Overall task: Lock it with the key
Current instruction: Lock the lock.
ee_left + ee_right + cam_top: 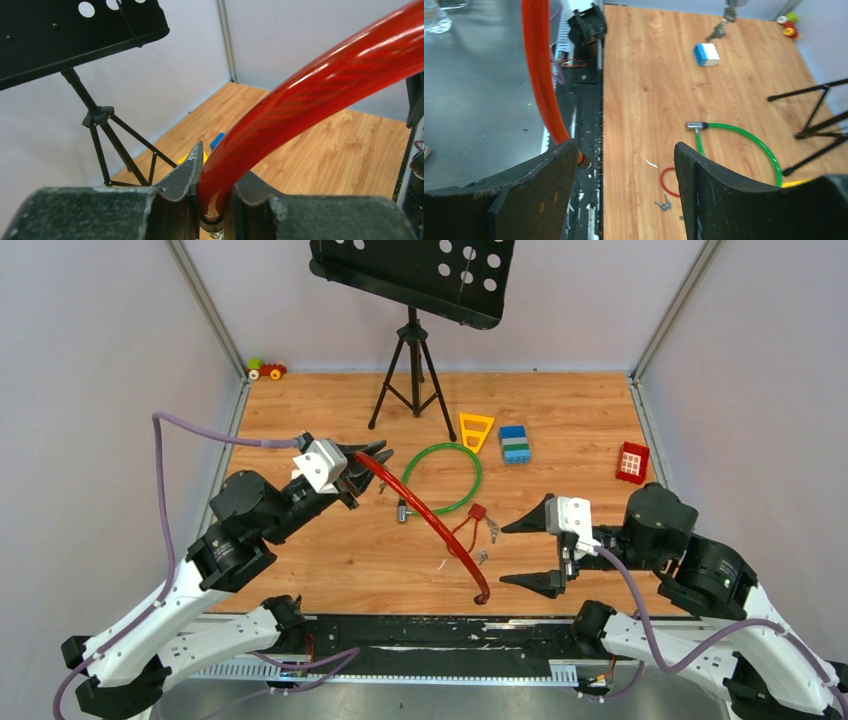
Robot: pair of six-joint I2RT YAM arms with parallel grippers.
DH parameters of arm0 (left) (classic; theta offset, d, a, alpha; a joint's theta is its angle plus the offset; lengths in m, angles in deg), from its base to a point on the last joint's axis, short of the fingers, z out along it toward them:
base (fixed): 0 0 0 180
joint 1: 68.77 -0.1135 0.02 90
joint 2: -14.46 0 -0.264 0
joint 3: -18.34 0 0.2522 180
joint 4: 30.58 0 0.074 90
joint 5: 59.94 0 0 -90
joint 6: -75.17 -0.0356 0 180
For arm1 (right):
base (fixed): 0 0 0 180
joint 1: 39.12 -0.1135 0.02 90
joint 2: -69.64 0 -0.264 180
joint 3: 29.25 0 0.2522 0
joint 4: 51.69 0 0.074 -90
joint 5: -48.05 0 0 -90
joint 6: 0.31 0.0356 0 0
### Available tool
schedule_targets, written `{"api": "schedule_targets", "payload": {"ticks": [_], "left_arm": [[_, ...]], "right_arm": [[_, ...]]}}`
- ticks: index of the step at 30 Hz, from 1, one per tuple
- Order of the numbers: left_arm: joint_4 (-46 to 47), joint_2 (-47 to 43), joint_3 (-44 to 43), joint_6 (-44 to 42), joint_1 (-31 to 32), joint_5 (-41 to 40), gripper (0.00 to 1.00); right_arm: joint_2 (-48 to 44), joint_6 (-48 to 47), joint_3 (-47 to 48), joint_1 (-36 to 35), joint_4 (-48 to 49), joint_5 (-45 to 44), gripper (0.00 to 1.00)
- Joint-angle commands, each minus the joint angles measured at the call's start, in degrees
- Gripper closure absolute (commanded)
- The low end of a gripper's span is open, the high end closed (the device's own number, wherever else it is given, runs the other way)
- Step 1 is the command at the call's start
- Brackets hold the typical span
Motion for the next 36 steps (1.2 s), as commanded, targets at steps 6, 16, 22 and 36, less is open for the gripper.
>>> {"api": "schedule_targets", "payload": {"ticks": [6,16,22,36], "left_arm": [[2.6,-0.1,-4.0,-0.5,-0.6,-0.9,1.00],[3.1,0.2,-4.0,0.0,-0.9,-0.8,1.00],[3.0,0.1,-4.1,0.1,-1.0,-0.8,1.00],[14.9,-2.2,3.0,17.0,-1.1,-1.6,1.00]], "right_arm": [[1.3,1.5,-4.0,-0.1,3.8,17.7,0.29],[-2.8,10.5,-14.4,-0.1,17.3,11.4,0.36],[-3.3,10.1,-15.8,-0.2,18.5,8.4,0.61],[0.0,18.3,-24.0,-0.2,78.2,-13.7,1.00]]}}
